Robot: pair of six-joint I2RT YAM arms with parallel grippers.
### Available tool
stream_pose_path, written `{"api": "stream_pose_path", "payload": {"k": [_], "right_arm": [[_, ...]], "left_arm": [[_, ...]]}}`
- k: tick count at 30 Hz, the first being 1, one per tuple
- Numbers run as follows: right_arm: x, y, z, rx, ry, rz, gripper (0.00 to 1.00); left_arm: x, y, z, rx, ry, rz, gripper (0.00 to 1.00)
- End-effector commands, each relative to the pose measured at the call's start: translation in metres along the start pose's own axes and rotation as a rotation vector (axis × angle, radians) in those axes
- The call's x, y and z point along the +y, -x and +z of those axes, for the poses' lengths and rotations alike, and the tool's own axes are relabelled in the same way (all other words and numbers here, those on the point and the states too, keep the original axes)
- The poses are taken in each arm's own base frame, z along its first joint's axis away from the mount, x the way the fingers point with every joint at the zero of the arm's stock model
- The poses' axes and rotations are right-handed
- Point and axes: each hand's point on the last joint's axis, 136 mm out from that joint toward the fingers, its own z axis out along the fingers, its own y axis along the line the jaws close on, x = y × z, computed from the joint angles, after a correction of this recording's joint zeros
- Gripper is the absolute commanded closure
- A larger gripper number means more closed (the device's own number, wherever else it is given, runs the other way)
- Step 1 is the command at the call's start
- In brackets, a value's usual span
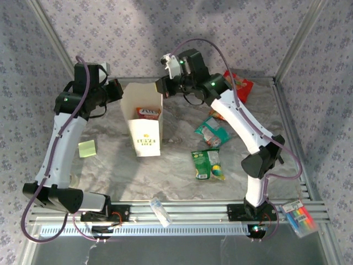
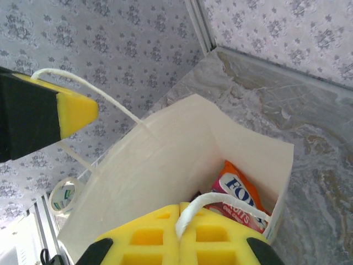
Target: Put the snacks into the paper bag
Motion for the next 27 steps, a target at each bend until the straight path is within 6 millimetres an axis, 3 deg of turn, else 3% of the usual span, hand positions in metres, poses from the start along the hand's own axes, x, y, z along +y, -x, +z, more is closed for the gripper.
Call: {"api": "stream_pose_path", "payload": {"k": [1,7,10,16,18,20,22,27], "right_arm": [[0.012,0.026,-0.032,-0.097,0.018,-0.034,1.00],[-0.011,0.011,-0.037,-0.080,-0.044,0.007,1.00],[-0.019,-0.008,-0.036,-0.043,-0.066,0.026,1.00],[-0.035,-0.029,-0.039,-0.026,-0.113,0.039,0.95],[-0.036,-0.034,-0.041,-0.025,-0.111,0.040,0.83],[-0.035,-0.036,-0.045,-0.033,-0.109,0.036,0.59],[-0.032,-0.037,-0.052,-0.048,-0.101,0.017,0.43],[-0.037,-0.036,-0.077,-0.124,-0.165,-0.028,0.24]], "left_arm": [[-0.006,0.015,-0.004,-0.058,-0.014,0.001,0.97],[0.004,-0.004,0.021,0.008,0.008,-0.009,0.97],[0.009,-0.016,0.032,0.037,0.019,-0.024,0.96],[0.010,-0.039,0.040,0.072,0.014,-0.044,0.94],[0.010,-0.041,0.039,0.070,0.015,-0.049,0.93],[0.009,-0.041,0.037,0.065,0.016,-0.052,0.93],[0.008,-0.041,0.035,0.056,0.016,-0.056,0.92],[0.006,-0.041,0.033,0.048,0.025,-0.054,0.91]]}}
